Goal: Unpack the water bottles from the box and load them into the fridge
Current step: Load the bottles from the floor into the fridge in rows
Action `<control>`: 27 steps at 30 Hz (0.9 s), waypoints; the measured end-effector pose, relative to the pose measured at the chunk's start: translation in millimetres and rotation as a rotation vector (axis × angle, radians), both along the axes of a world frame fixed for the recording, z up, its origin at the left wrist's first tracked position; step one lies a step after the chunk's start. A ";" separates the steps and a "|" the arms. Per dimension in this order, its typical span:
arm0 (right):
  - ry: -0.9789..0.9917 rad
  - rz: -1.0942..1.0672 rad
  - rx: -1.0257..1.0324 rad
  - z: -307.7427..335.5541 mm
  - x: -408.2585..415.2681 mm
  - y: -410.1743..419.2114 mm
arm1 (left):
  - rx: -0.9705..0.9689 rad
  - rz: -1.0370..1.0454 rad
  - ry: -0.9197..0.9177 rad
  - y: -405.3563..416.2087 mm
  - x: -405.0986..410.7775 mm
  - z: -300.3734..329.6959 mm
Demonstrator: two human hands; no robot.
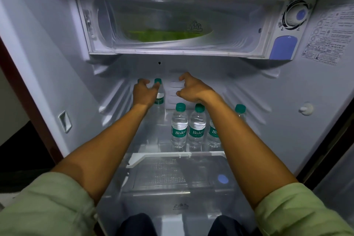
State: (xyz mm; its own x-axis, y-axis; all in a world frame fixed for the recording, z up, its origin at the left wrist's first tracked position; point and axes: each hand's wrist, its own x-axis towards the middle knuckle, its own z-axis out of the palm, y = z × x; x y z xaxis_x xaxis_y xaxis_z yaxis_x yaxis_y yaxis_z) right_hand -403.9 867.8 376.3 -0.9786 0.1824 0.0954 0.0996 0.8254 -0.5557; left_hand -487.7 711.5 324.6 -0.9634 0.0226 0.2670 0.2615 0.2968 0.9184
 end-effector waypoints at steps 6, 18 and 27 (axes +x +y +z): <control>0.063 0.022 0.002 -0.2 -40.1 -13.8 | -0.007 0.022 0.006 -5.6 -28.2 -4.7; -0.017 0.147 0.189 -6.1 -119.9 -30.8 | -0.019 0.137 -0.031 7.1 -80.0 -12.1; -0.118 0.285 0.338 -19.3 -139.3 -30.8 | -0.349 0.104 0.129 15.4 -86.7 -21.8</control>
